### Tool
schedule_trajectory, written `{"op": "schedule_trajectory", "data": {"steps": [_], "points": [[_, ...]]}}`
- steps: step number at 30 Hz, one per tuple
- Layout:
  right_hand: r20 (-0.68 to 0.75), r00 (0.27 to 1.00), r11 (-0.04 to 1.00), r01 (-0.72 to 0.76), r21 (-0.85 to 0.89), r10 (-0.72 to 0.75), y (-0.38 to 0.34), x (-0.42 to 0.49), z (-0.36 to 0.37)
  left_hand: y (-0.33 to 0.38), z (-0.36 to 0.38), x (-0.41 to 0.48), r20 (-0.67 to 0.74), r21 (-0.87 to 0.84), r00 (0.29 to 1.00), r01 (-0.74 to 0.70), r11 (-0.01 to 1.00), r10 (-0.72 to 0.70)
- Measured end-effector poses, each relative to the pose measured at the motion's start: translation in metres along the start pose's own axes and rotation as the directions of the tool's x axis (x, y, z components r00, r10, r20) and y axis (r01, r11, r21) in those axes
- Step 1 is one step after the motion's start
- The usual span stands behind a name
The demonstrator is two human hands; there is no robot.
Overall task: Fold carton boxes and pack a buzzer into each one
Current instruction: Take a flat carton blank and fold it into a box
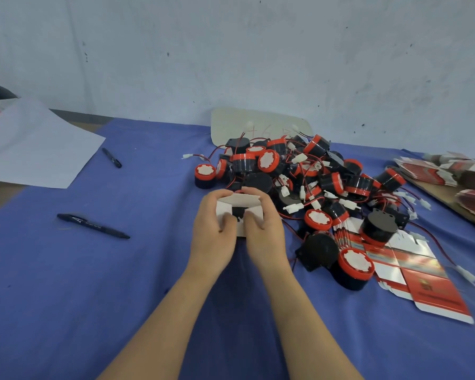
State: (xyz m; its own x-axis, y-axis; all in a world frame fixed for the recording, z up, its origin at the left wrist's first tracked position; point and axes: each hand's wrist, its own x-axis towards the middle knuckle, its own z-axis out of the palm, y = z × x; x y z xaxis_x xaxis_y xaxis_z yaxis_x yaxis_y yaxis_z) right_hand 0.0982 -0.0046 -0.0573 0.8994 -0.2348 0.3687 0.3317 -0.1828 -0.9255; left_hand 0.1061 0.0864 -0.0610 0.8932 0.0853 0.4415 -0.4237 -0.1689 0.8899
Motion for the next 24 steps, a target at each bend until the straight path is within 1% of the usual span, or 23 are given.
{"op": "schedule_trajectory", "data": {"steps": [2, 4, 6, 7, 8, 10, 12, 14, 15, 19, 24], "points": [[0.036, 0.998, 0.999, 0.051, 0.005, -0.052, -0.004, -0.001, -0.001, -0.001, -0.001, 0.001, -0.027, -0.001, 1.000, 0.000, 1.000, 0.000], [0.142, 0.987, 0.997, 0.063, 0.054, -0.070, -0.008, -0.002, -0.004, -0.001, -0.004, 0.003, -0.047, -0.016, 0.999, -0.006, 1.000, 0.005], [0.286, 0.958, 0.994, 0.007, 0.107, -0.038, -0.010, -0.003, -0.006, -0.002, -0.008, 0.006, -0.051, -0.052, 0.999, 0.017, 0.998, -0.019], [0.328, 0.944, 0.992, -0.027, 0.120, -0.014, -0.011, -0.003, -0.007, -0.002, -0.009, 0.007, -0.048, -0.069, 0.998, 0.031, 0.997, -0.034], [0.335, 0.942, 0.991, -0.057, 0.124, 0.012, -0.012, -0.003, -0.008, -0.002, -0.010, 0.008, -0.042, -0.076, 0.998, 0.036, 0.996, -0.040], [0.293, 0.955, 0.984, -0.084, 0.157, 0.035, -0.013, -0.001, -0.009, -0.001, -0.010, 0.006, -0.017, -0.089, 0.999, 0.034, 0.995, -0.036], [0.268, 0.962, 0.973, -0.103, 0.206, 0.045, -0.013, 0.000, -0.012, 0.001, -0.009, 0.003, -0.001, -0.202, 0.998, 0.057, 0.978, -0.058], [0.273, 0.961, 0.985, -0.081, 0.150, 0.037, -0.011, 0.000, -0.012, 0.006, -0.009, 0.003, -0.003, -0.329, 0.993, 0.114, 0.937, -0.122], [0.273, 0.961, 0.993, -0.061, 0.103, 0.031, -0.010, 0.000, -0.012, 0.007, -0.009, 0.004, -0.006, -0.362, 0.989, 0.136, 0.922, -0.148], [0.205, 0.979, 0.999, -0.001, -0.049, 0.011, -0.006, 0.001, -0.007, 0.006, -0.009, 0.007, 0.006, -0.328, 0.993, 0.114, 0.938, -0.119], [0.110, 0.994, 0.985, 0.042, -0.169, -0.024, 0.000, 0.001, -0.007, 0.003, -0.007, 0.005, 0.031, -0.327, 0.995, 0.102, 0.939, -0.097]]}}
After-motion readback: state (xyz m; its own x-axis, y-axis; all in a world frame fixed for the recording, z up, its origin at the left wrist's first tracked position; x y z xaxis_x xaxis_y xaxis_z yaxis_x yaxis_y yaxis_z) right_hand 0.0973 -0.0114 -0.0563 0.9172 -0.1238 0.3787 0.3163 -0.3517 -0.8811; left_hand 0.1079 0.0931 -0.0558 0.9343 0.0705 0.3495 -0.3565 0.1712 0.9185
